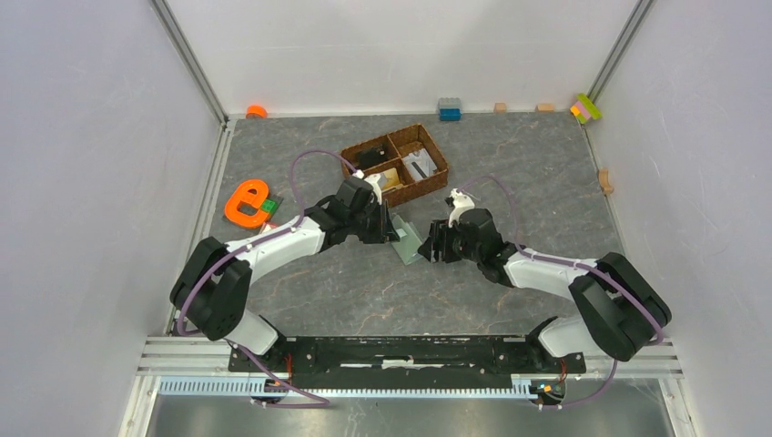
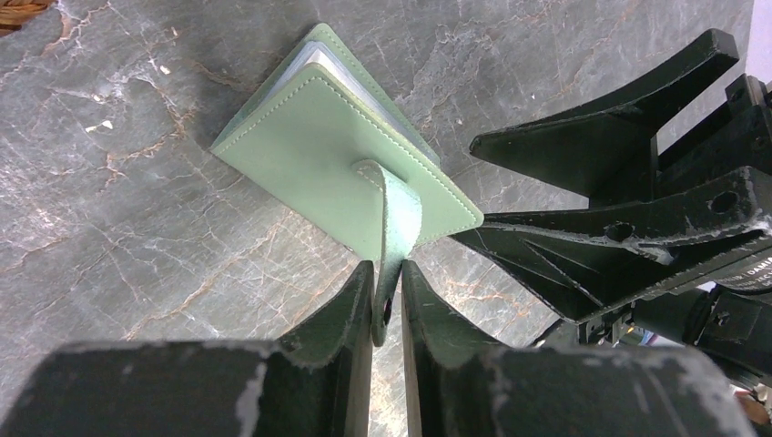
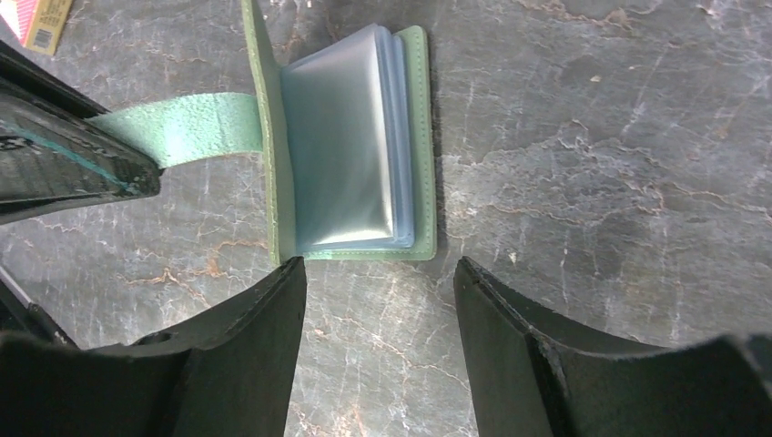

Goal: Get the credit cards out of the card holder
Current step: Open the card holder at the center of the board.

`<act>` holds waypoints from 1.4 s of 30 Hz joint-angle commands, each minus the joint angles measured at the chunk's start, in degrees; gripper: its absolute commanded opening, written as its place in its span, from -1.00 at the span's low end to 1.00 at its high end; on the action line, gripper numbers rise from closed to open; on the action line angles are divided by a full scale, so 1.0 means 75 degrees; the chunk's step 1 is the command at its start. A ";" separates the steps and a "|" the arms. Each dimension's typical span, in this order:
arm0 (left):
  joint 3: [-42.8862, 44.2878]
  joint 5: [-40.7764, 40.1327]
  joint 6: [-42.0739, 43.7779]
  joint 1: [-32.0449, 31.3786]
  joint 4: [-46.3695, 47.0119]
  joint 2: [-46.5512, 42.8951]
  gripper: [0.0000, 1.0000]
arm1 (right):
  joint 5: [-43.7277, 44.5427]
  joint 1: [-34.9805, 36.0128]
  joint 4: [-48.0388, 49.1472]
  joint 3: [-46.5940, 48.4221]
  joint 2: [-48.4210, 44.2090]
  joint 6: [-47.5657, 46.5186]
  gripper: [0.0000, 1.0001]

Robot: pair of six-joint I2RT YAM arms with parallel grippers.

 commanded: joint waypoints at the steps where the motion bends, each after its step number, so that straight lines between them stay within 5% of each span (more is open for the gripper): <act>1: 0.0101 -0.0142 0.0285 -0.0043 -0.0025 -0.0123 -0.53 | -0.0363 0.0032 0.0504 0.0367 0.0075 -0.0196 0.31; 12: 0.0025 -0.0564 0.0341 -0.0043 -0.0204 -0.0341 -0.48 | -0.0076 0.0090 0.0608 0.0586 -0.0027 -0.0994 0.33; 21: -0.0006 -0.0681 0.0356 -0.0043 -0.0199 -0.0374 -0.44 | -0.0754 0.0136 0.1033 0.0872 0.0469 -0.1197 0.05; 30: -0.0118 -0.0586 0.0232 -0.0043 0.0024 -0.0263 0.19 | -0.1037 0.0219 0.1269 0.0821 0.0428 -0.1244 -0.02; 42: -0.0456 -0.0570 -0.0047 -0.0031 0.0691 -0.0150 0.52 | -0.1401 0.0463 0.1489 0.0939 0.0601 -0.1378 -0.02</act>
